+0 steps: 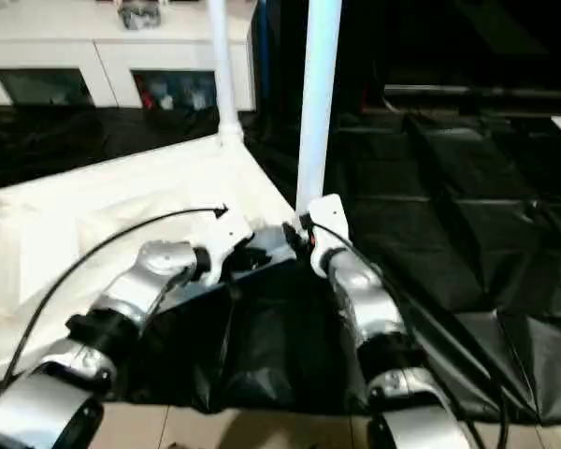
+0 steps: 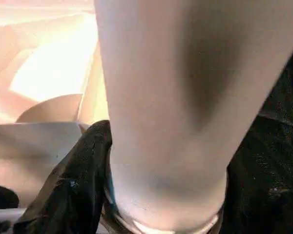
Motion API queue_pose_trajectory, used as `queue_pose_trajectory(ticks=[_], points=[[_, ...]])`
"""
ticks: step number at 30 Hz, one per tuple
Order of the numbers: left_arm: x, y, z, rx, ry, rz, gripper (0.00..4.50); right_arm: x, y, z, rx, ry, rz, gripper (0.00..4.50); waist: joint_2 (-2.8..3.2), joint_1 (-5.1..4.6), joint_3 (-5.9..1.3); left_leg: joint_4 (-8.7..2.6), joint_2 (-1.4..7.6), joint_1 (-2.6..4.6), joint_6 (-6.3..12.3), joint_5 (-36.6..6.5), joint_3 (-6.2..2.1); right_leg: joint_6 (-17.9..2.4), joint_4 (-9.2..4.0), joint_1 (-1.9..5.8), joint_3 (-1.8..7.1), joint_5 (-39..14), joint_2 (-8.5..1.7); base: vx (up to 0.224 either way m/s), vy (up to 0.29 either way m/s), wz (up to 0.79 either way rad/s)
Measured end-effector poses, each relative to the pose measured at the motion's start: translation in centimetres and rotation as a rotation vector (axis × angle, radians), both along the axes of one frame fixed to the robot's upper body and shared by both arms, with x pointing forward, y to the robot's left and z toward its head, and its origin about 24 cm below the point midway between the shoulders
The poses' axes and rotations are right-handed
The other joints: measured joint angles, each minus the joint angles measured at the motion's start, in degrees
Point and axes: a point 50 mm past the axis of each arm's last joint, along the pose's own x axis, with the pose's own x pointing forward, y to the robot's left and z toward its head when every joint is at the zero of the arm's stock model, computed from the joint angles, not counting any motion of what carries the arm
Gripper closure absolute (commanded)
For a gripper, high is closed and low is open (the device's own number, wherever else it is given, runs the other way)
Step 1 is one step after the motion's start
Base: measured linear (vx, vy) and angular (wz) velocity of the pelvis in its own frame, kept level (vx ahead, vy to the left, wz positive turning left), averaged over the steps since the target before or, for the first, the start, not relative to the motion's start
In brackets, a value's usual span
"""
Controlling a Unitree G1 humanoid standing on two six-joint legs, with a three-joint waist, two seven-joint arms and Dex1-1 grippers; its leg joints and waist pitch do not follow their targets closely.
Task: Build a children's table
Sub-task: Rotate leg to tighten
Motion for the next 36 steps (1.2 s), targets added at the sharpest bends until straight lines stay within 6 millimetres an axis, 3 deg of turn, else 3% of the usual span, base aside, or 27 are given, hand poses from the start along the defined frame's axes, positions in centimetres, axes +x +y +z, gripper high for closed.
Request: queue_pose_trajectory(ticks=[4, 9, 15, 23, 29, 36], points=[[0.0, 0.0, 0.0, -0.001, 0.000, -0.005, 4.50, 0.0, 0.1, -0.1, 0.001, -0.006, 0.012, 0.74, 0.00, 0.00, 0.00, 0.00, 0.00, -0.01, 0.00, 0.00, 0.00, -0.04, 0.00, 0.00, 0.00, 0.03, 0.00, 0.000, 0.000, 0.00], [-0.1, 0.7, 0.2, 0.008, 0.001, -0.058, 4.50, -0.2, -0.3, 0.0, -0.006, -0.010, 0.128, 0.74, 0.00, -0.06, 0.01, -0.06, 0.02, -0.04, 0.00, 0.00, 0.00, -0.19, 0.01, -0.06, -0.04, 0.12, 0.00, 0.000, 0.000, 0.00], [-0.9, 1.7, 0.3, -0.005, 0.018, -0.167, 4.50, -0.9, -1.4, 0.3, -0.025, -0.012, 0.325, 0.74, 0.02, 0.17, 0.02, -0.15, 0.04, -0.08, 0.00, 0.00, 0.00, -0.26, 0.00, -0.09, -0.07, 0.15, 0.01, 0.000, 0.000, 0.00], [-2.1, 3.8, 0.2, -0.015, 0.069, -0.323, 4.50, -3.6, -2.8, 0.6, -0.017, 0.039, 0.662, 0.74, -0.01, 1.12, 0.04, -0.05, 0.06, -0.15, 0.01, 0.00, 0.01, -0.26, 0.01, -0.10, -0.07, 0.14, 0.01, 0.000, 0.000, 0.00], [-2.5, 4.8, 0.2, 0.000, 0.099, -0.386, 4.50, -4.5, -2.9, 0.9, -0.038, 0.066, 0.779, 1.41, -0.03, 1.71, 0.06, -0.07, 0.06, -0.15, 0.01, 0.00, 0.01, -0.22, 0.02, -0.10, -0.06, 0.12, 0.01, 0.000, 0.000, 0.00], [-2.7, 5.1, 0.2, -0.001, 0.109, -0.412, 4.50, -4.9, -2.8, 1.0, -0.040, 0.078, 0.809, 1.77, -0.04, 1.80, 0.06, -0.05, 0.06, -0.18, 0.01, 0.00, 0.01, -0.25, 0.02, -0.09, -0.04, 0.14, 0.00, 0.000, 0.000, 0.00]])
